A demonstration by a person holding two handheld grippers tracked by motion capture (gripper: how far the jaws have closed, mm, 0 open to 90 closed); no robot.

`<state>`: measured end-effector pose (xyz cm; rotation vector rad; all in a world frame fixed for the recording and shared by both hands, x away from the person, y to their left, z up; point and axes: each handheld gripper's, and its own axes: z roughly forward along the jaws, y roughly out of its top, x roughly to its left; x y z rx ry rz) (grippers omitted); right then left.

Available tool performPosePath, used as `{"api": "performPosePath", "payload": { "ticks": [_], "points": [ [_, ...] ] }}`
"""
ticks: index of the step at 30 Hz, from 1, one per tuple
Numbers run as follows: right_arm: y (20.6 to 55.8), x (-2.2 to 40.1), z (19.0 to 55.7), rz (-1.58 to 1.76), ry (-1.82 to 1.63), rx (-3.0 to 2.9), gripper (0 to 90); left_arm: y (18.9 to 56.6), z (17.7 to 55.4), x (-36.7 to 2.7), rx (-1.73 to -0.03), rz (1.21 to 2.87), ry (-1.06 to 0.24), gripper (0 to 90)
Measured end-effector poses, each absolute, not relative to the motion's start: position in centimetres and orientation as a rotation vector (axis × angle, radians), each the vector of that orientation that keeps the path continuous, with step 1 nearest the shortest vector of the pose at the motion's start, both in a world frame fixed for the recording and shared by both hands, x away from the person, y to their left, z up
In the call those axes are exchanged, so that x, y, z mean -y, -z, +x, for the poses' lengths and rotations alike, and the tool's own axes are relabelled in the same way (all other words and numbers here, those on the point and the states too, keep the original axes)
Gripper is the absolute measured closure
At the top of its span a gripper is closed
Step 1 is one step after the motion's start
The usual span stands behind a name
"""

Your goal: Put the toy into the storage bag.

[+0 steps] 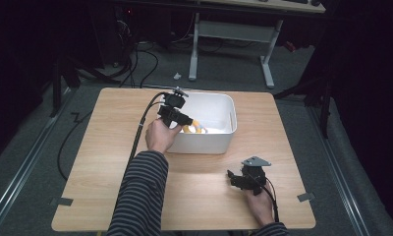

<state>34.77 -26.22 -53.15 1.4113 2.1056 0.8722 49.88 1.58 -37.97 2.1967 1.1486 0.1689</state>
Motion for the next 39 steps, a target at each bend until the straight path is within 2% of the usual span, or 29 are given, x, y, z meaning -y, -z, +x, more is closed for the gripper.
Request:
{"api": "performPosePath", "payload": {
  "ticks": [7,10,25,39],
  "points": [
    [53.2,26.2,34.8,1.410,-0.872,-2.107,26.1,37.0,49.3,-2.2,-1.147,2.153,-0.216,43.1],
    [53.2,26.2,34.8,1.411,-0.874,-2.106,26.1,36.3,48.8,-2.8,-1.139,2.137,-0.251,41.2],
    [53.2,26.2,34.8,1.411,-0.874,-2.106,26.1,33.0,45.7,-6.8,-1.121,2.058,-0.370,38.4],
    [53.2,26.2,34.8,1.412,-0.873,-2.106,26.1,32.5,42.8,-11.4,-1.160,1.969,-0.454,35.8]
  ]
}}
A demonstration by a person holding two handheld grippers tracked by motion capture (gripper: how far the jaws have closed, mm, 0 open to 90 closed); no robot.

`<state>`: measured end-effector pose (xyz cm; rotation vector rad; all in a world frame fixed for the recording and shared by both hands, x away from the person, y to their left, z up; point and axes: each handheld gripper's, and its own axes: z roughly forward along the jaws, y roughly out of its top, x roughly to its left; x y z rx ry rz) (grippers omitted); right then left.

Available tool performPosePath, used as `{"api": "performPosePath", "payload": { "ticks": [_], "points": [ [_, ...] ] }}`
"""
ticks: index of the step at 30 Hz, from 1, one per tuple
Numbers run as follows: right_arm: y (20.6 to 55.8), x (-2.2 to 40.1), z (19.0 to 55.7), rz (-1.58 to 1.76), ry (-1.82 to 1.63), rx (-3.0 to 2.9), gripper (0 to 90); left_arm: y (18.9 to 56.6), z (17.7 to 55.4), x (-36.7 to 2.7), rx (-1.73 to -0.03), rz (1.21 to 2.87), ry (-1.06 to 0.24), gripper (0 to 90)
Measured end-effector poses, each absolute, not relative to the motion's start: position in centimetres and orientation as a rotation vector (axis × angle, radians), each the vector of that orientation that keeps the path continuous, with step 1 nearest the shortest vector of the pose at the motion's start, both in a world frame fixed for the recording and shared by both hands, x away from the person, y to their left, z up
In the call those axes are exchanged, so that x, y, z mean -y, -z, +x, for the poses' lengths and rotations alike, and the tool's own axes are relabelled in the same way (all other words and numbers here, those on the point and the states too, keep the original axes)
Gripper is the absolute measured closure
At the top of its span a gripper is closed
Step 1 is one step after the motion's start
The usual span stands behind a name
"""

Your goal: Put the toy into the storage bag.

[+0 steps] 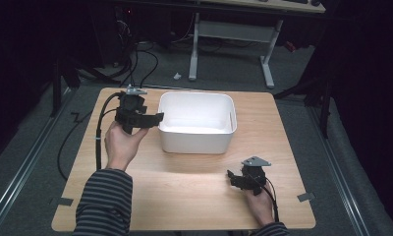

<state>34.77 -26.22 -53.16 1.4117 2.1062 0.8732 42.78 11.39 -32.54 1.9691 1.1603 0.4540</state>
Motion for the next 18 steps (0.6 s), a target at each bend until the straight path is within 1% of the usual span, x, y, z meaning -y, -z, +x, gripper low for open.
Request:
{"api": "performPosePath", "payload": {
  "ticks": [5,12,18],
  "points": [
    [53.2,26.2,34.8,1.410,-0.872,-2.107,26.1,32.4,41.7,-12.4,-1.160,1.965,-0.485,35.5],
    [53.2,26.2,34.8,1.411,-0.873,-2.108,26.1,32.4,40.8,-13.3,-1.158,1.953,-0.494,35.1],
    [53.2,26.2,34.7,1.417,-0.874,-2.106,26.1,33.1,39.8,-14.1,-1.166,1.953,-0.519,34.3]
  ]
}}
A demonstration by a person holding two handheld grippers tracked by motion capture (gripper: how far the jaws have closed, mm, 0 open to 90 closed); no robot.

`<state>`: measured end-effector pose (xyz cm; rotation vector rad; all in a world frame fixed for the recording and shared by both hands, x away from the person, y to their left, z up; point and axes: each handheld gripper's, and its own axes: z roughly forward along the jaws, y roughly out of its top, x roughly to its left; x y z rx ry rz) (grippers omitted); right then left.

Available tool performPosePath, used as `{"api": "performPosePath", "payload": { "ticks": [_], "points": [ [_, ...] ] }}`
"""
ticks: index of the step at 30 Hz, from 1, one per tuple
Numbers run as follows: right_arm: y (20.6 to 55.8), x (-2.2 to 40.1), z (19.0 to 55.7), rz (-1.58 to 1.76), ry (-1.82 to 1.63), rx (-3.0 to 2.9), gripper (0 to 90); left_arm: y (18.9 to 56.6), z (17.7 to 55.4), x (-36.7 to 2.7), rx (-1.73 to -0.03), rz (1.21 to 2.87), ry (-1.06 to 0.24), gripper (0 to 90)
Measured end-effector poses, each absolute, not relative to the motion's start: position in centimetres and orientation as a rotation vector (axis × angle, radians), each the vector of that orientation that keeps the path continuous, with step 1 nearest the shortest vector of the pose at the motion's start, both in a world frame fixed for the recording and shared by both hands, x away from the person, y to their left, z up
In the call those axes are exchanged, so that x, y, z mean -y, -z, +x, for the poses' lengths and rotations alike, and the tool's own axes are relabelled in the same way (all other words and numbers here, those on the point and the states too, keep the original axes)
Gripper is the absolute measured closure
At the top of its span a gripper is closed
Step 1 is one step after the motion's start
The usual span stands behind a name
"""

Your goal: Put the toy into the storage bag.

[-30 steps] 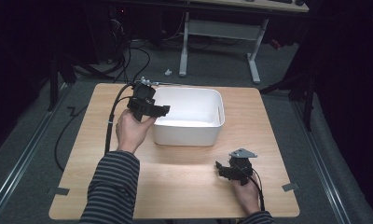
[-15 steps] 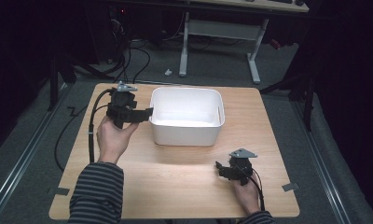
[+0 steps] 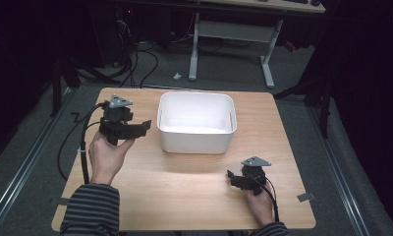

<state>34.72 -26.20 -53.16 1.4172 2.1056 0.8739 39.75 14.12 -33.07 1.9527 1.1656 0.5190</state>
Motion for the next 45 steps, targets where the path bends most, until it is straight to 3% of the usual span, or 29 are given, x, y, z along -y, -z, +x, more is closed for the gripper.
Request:
{"api": "performPosePath", "payload": {
  "ticks": [45],
  "points": [
    [53.2,26.2,34.7,1.415,-0.873,-2.105,26.0,39.6,35.3,-16.3,-1.217,1.969,-0.487,34.8]
  ]
}}
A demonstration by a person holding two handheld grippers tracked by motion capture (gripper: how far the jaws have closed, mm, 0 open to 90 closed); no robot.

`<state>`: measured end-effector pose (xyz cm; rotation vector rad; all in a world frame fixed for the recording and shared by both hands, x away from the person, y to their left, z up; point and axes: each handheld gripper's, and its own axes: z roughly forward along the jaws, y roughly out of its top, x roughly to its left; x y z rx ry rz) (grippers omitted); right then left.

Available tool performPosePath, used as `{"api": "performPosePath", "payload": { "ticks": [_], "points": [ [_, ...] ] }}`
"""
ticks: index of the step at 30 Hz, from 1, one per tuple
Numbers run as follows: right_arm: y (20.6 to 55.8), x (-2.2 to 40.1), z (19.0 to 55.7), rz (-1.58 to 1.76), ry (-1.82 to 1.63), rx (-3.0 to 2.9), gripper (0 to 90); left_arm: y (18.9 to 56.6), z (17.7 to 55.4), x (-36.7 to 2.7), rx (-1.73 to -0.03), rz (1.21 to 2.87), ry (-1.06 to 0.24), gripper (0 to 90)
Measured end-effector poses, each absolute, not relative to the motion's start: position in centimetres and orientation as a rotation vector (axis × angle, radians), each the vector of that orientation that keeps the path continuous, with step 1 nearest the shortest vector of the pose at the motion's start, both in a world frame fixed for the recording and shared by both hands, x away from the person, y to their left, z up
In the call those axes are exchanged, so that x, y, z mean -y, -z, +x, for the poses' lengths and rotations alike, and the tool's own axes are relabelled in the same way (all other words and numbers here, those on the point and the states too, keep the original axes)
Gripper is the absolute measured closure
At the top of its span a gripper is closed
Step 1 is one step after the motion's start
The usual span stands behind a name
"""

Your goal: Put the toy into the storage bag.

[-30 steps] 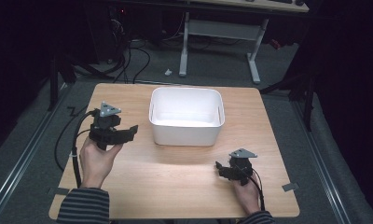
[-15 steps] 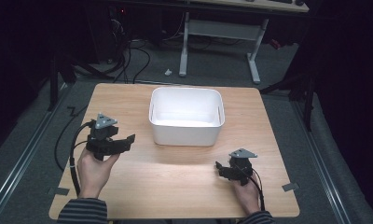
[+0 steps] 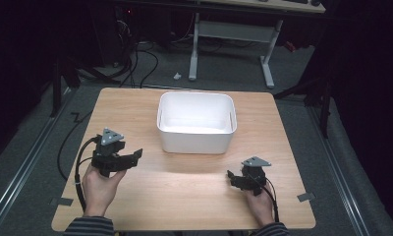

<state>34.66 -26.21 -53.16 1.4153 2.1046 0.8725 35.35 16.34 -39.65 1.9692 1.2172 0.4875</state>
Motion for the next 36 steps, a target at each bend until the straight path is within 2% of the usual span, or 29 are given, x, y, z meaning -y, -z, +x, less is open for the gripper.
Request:
{"api": "performPosePath", "payload": {
  "ticks": [36],
  "points": [
    [53.2,26.2,34.7,1.416,-0.872,-2.105,26.0,48.1,35.1,-15.3,-1.305,1.982,-0.356,34.5]
  ]
}}
